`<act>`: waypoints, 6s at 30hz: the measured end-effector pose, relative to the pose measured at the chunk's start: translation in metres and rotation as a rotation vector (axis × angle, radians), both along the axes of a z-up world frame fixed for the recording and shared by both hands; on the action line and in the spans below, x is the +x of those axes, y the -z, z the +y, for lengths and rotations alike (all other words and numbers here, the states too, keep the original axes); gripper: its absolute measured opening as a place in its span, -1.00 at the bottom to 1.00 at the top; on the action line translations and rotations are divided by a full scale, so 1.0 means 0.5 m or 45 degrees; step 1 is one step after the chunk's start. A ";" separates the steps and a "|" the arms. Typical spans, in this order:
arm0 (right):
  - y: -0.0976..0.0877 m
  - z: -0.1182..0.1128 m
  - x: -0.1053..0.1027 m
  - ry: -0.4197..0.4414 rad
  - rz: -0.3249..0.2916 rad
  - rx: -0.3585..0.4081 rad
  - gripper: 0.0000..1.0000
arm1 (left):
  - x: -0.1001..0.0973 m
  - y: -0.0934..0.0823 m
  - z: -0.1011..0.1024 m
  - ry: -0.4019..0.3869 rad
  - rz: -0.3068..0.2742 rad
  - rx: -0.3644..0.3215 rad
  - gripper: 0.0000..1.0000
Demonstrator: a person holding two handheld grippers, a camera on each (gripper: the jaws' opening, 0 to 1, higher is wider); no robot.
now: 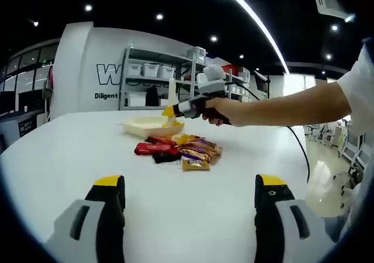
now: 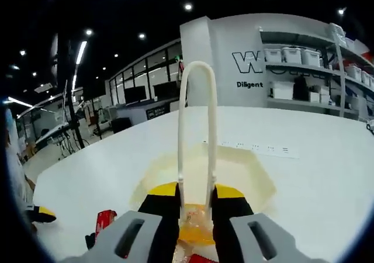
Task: Place the target food into the container with the food tongs after gripping and lifting it, then release it inside without dropping or visibly crushing the food.
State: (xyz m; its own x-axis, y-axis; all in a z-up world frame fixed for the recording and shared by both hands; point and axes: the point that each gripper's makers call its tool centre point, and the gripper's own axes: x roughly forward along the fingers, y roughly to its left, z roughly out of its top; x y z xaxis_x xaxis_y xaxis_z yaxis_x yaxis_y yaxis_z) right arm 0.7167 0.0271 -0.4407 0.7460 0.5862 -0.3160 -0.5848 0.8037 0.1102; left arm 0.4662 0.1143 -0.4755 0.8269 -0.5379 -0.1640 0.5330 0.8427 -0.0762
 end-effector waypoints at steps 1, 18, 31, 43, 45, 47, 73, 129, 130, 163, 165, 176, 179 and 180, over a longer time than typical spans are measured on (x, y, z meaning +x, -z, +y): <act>-0.001 -0.001 0.000 0.001 -0.001 0.000 -0.72 | 0.000 0.001 0.000 0.001 0.001 0.004 0.80; -0.001 0.003 0.007 0.028 -0.070 0.000 -0.74 | 0.002 0.001 0.001 -0.012 0.001 0.005 0.79; 0.006 0.012 0.036 0.050 -0.064 0.067 -0.72 | 0.003 0.004 0.001 -0.011 0.004 0.013 0.79; -0.004 -0.034 0.013 0.081 -0.101 0.098 -0.71 | 0.003 0.005 0.001 -0.010 0.005 0.020 0.78; -0.004 -0.039 0.008 0.083 -0.106 0.098 -0.71 | 0.003 0.004 0.001 -0.011 0.002 0.021 0.78; -0.001 -0.044 0.007 0.080 -0.111 0.091 -0.71 | 0.003 0.006 0.001 -0.011 0.006 0.022 0.78; -0.005 -0.049 -0.035 -0.013 -0.296 -0.097 -0.68 | 0.005 0.007 0.002 -0.017 0.011 0.022 0.76; 0.041 -0.170 -0.102 0.033 -0.145 -0.121 -0.65 | 0.003 0.013 0.003 -0.018 0.031 0.030 0.75; 0.042 -0.180 -0.097 0.042 -0.142 -0.118 -0.65 | 0.003 0.013 0.003 -0.017 0.030 0.030 0.75; 0.060 -0.140 -0.092 -0.010 -0.144 -0.064 -0.62 | 0.005 0.014 0.003 -0.027 0.033 0.046 0.72; 0.062 -0.136 -0.102 -0.012 -0.152 -0.065 -0.61 | 0.004 0.015 0.002 -0.024 0.033 0.051 0.72; 0.070 -0.152 -0.102 -0.009 -0.134 -0.044 -0.60 | 0.004 0.016 0.001 -0.026 0.035 0.054 0.71; 0.070 -0.155 -0.103 -0.008 -0.127 -0.042 -0.60 | 0.004 0.017 0.001 -0.025 0.038 0.053 0.71; 0.071 -0.155 -0.105 -0.010 -0.125 -0.044 -0.59 | 0.004 0.017 0.001 -0.024 0.038 0.053 0.71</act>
